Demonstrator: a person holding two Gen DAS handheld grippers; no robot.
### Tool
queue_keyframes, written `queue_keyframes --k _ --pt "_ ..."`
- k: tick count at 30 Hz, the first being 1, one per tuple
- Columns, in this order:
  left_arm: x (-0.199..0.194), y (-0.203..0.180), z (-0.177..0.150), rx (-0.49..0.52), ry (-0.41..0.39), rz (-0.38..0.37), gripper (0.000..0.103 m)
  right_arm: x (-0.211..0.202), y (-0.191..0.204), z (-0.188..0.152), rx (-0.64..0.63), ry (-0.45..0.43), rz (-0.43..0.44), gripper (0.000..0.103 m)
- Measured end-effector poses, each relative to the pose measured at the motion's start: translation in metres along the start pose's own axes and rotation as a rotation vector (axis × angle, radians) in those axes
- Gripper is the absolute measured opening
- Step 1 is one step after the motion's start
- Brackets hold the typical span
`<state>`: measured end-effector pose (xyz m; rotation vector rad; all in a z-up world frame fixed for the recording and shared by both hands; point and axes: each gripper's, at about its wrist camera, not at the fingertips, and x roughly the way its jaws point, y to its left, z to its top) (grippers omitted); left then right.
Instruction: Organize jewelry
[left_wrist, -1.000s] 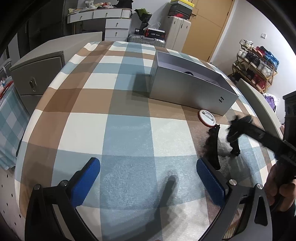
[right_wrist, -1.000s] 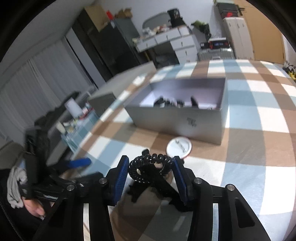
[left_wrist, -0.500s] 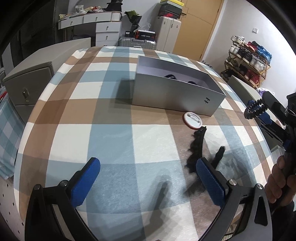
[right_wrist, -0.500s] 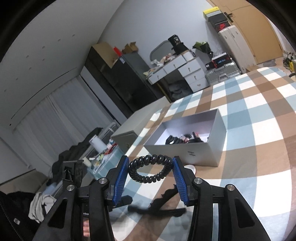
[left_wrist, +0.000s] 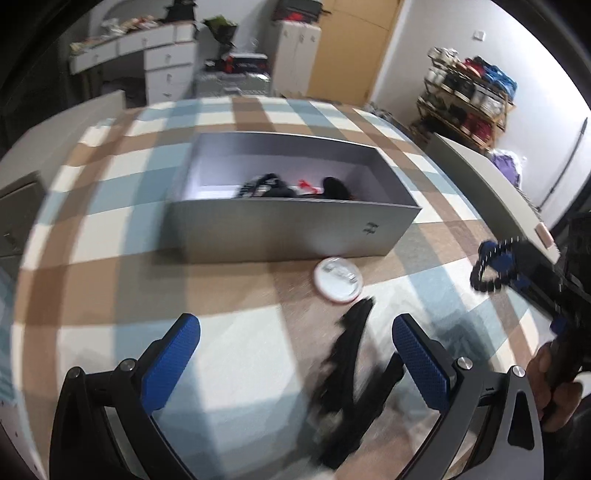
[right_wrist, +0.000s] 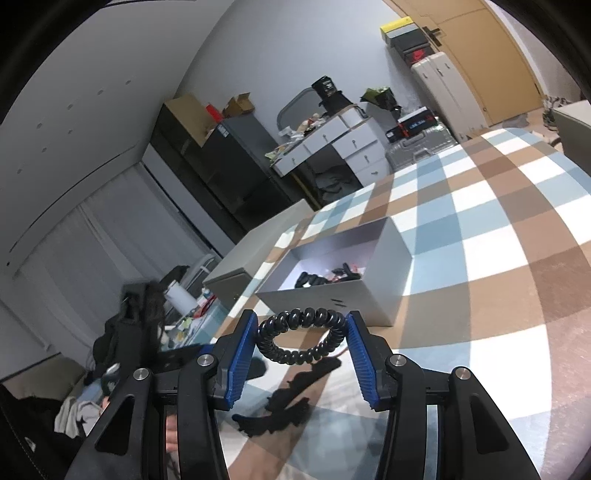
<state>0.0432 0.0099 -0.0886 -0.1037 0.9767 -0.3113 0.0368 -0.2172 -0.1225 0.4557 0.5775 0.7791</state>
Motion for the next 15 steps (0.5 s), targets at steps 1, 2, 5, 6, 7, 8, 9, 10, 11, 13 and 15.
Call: queue_keyframes --k 1,2,5,6,7,8,9,10,11,13,15 --pt "0.004 -0.002 0.003 0.000 0.013 -0.003 0.101 -0.001 -0.002 -0.001 0.001 0.001 -0.005 0.049" --pt "0.012 -0.004 0.008 -0.001 0.036 -0.001 0.101 -0.002 -0.004 -0.001 0.001 0.003 -0.013 0.049" --pt "0.030 -0.009 0.018 -0.002 0.082 -0.013 0.101 -0.003 -0.010 -0.003 0.002 0.004 -0.022 0.049" --pt "0.035 -0.012 0.020 0.002 0.097 0.000 0.101 -0.003 -0.011 -0.003 0.003 0.004 -0.025 0.049" --pt "0.039 -0.014 0.021 0.009 0.111 0.015 0.101 -0.004 -0.012 -0.003 0.004 0.003 -0.030 0.049" --pt "0.043 -0.016 0.022 0.015 0.123 0.026 0.101 -0.004 -0.014 -0.003 0.007 0.002 -0.032 0.049" --pt "0.046 -0.019 0.023 0.021 0.131 0.034 0.100 -0.004 -0.015 -0.002 0.012 0.003 -0.028 0.049" --pt "0.046 -0.020 0.023 0.025 0.132 0.030 0.099 -0.004 -0.016 -0.002 0.014 0.004 -0.021 0.049" --pt "0.048 -0.023 0.024 0.034 0.135 0.026 0.096 -0.004 -0.015 -0.002 0.013 0.003 -0.020 0.049" --pt "0.050 -0.026 0.025 0.051 0.141 0.047 0.092 -0.003 -0.014 -0.001 0.001 0.005 -0.018 0.049" --pt "0.052 -0.032 0.025 0.084 0.150 0.077 0.089 -0.002 -0.013 -0.001 -0.011 0.009 -0.018 0.049"
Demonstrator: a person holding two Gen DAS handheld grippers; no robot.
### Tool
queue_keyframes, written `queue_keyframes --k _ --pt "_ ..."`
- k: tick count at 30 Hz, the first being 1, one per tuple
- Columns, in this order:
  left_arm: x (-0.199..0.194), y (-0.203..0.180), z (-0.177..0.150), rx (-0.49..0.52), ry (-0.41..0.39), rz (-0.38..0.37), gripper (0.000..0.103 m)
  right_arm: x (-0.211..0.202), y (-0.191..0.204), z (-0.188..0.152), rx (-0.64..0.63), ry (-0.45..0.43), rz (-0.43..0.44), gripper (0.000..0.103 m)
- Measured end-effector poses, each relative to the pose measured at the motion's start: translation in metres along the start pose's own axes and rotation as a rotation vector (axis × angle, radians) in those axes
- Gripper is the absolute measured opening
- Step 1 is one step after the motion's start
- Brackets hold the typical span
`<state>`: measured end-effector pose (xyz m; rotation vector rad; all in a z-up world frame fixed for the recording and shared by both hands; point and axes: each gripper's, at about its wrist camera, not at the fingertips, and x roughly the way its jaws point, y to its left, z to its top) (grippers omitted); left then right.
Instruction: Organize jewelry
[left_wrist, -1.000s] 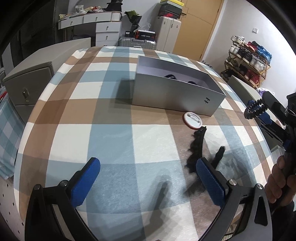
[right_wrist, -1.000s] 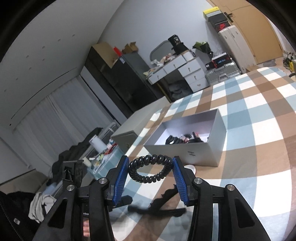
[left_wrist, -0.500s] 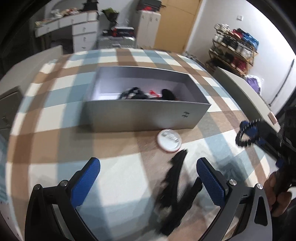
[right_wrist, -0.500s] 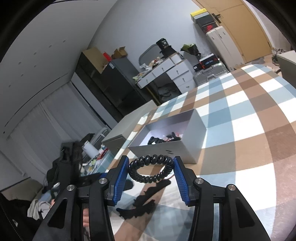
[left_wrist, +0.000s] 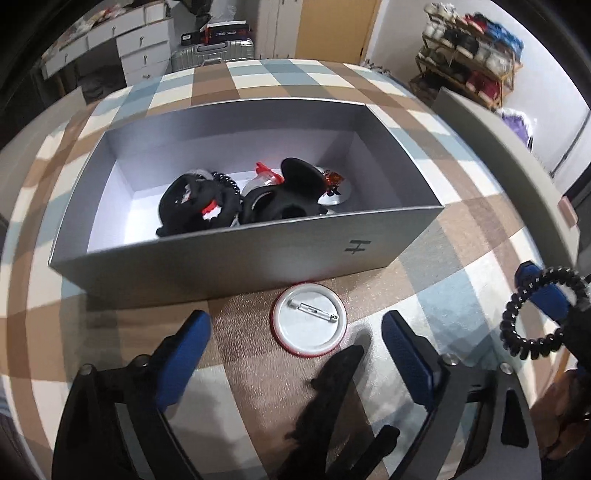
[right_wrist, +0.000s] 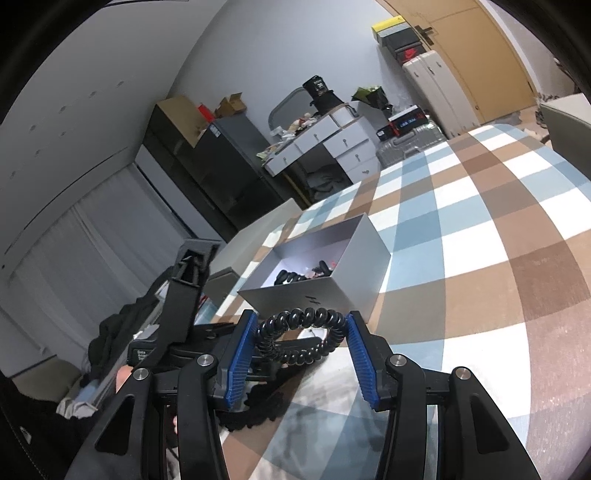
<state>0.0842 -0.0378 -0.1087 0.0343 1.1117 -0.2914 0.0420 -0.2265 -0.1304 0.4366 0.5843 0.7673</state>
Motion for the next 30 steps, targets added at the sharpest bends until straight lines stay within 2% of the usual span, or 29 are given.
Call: queue_keyframes --k 4,8,10,14,23,30 --pt "0.002 -0.004 0.000 0.024 0.011 0.026 0.087 0.002 -0.001 -0.001 -0.005 -0.004 0.001 0.049" --pt "0.000 -0.004 0.001 0.038 -0.004 0.068 0.061 0.003 -0.006 -0.001 0.016 0.000 0.006 0.049" --pt "-0.001 -0.004 0.000 0.041 -0.005 0.070 0.057 0.001 -0.006 -0.001 0.018 -0.005 0.008 0.049" --pt "-0.003 -0.007 0.000 0.066 0.001 0.068 0.038 0.001 -0.004 -0.001 0.007 0.003 0.005 0.049" --pt "-0.007 -0.009 -0.003 0.076 0.011 0.041 0.038 0.005 -0.002 -0.002 0.003 0.012 0.003 0.049" --pt "-0.032 -0.010 -0.005 0.077 -0.044 0.014 0.038 0.008 0.003 -0.002 -0.010 0.021 -0.025 0.049"
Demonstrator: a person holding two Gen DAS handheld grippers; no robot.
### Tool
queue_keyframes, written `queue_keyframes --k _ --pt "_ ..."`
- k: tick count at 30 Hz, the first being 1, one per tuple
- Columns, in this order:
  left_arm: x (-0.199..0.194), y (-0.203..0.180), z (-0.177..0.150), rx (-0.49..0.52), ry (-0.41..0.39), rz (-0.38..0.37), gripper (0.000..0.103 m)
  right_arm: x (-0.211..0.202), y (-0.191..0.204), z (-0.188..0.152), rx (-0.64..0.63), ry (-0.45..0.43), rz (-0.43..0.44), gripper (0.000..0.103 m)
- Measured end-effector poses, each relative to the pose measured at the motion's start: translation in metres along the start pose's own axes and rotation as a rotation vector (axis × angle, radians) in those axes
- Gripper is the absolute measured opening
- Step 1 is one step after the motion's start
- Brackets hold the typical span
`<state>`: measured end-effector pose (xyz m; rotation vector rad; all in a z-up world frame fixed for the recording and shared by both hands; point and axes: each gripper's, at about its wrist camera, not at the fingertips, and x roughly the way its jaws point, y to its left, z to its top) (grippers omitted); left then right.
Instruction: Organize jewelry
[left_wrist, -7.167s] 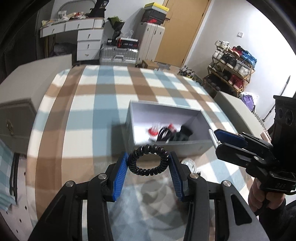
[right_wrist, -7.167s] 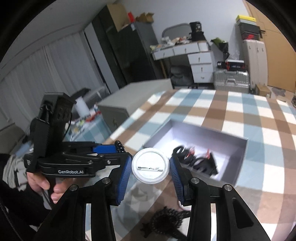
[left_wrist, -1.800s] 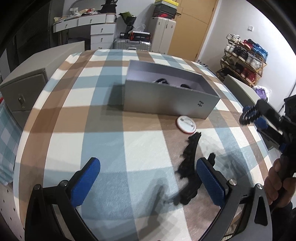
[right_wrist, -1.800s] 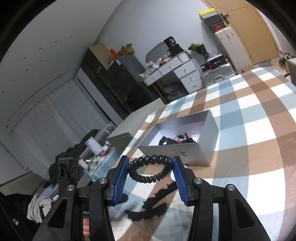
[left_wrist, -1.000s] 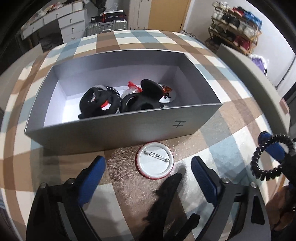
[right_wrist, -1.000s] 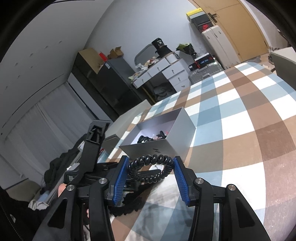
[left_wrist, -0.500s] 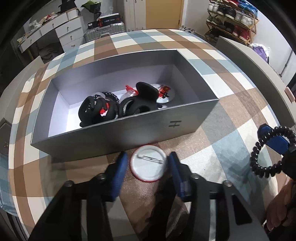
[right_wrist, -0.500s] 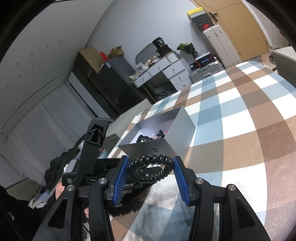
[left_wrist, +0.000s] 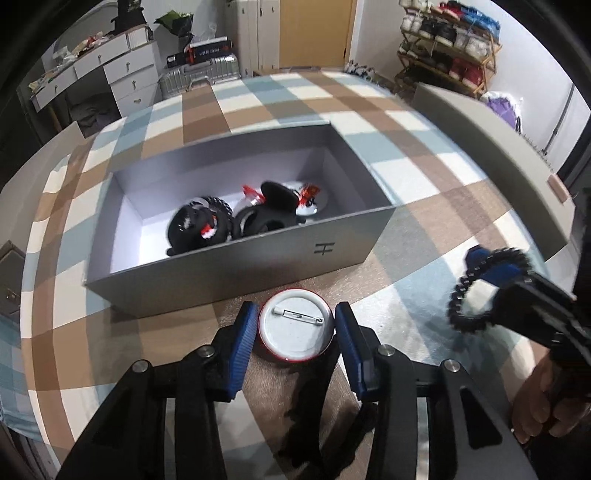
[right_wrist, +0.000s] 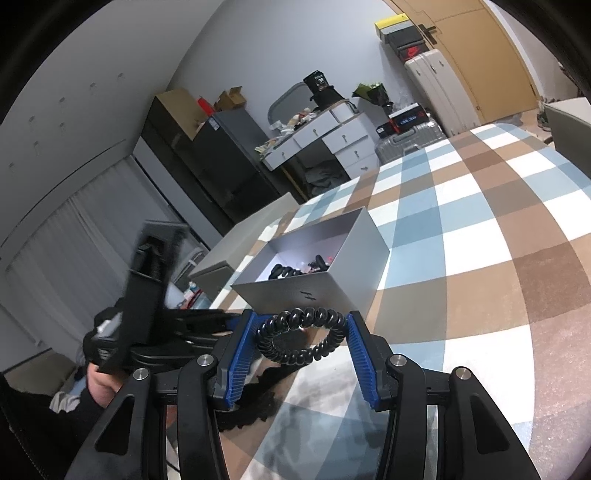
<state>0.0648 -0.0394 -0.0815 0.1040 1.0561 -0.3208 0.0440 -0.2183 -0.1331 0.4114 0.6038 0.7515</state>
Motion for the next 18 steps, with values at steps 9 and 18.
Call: queue_keyframes --k 9,18 --pt "-0.047 0.017 0.000 -0.025 -0.120 -0.023 0.038 0.012 0.008 0.013 -0.014 0.015 0.020 0.049" --pt "-0.057 0.054 0.018 -0.105 -0.207 -0.015 0.038 0.033 0.022 0.046 -0.047 -0.002 0.078 0.049"
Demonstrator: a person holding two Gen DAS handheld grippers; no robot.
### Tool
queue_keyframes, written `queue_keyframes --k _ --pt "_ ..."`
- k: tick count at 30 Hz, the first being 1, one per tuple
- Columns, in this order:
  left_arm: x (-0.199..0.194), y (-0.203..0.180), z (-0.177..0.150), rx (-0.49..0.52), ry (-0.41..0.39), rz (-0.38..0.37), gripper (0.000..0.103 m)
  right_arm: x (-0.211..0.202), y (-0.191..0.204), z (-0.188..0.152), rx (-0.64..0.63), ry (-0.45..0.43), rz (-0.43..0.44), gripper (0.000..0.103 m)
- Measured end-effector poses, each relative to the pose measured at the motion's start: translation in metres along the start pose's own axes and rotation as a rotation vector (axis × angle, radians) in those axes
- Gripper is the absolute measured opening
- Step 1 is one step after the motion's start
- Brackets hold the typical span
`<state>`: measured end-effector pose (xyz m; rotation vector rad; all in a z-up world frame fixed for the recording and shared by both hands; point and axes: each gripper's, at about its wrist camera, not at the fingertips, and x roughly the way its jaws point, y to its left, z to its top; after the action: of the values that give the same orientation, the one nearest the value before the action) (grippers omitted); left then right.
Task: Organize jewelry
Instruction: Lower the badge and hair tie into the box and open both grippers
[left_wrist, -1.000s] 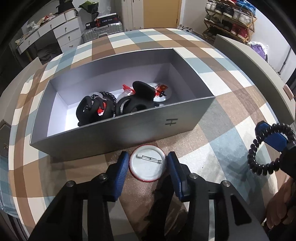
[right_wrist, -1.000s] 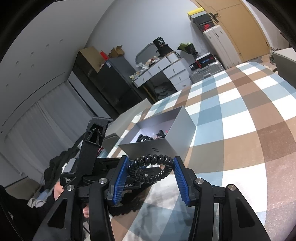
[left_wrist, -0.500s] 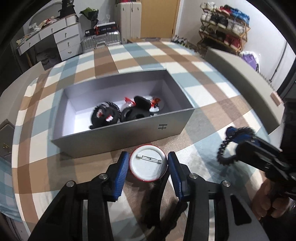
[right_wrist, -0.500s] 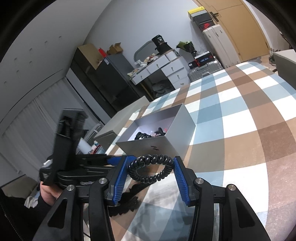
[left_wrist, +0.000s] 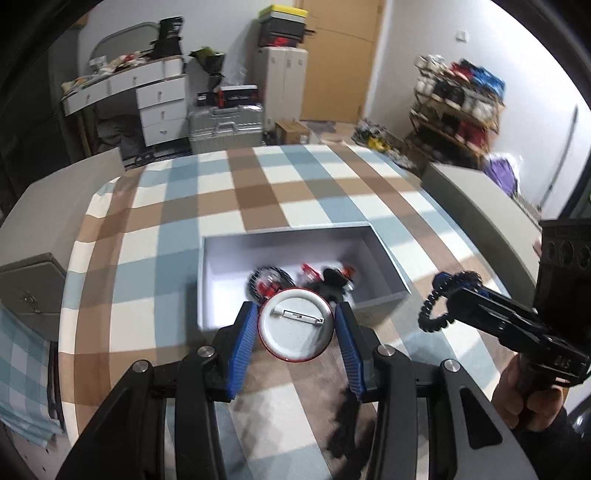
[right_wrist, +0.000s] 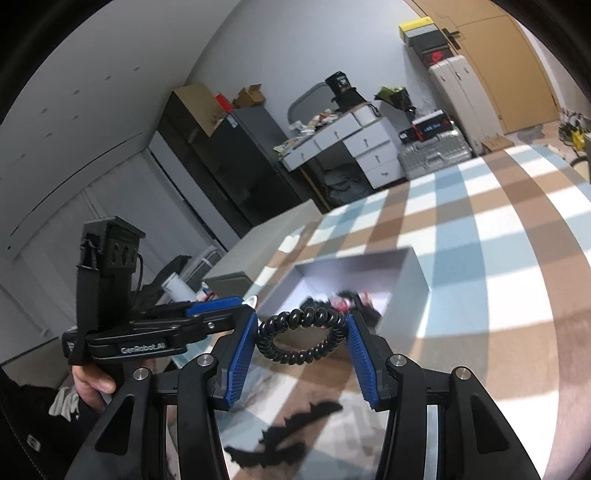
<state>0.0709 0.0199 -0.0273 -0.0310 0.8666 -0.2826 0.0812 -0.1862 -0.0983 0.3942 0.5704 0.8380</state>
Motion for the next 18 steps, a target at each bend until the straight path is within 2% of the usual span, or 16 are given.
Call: queue_keyframes --k 6,18 --pt "0.011 0.022 0.013 -0.081 -0.014 -0.023 0.038 0.023 -0.002 0.021 -0.007 0.014 -0.001 0.049" --pt "0.038 0.030 0.026 -0.085 0.009 -0.038 0.038 0.067 -0.011 0.046 -0.025 0.062 -0.024 0.049"
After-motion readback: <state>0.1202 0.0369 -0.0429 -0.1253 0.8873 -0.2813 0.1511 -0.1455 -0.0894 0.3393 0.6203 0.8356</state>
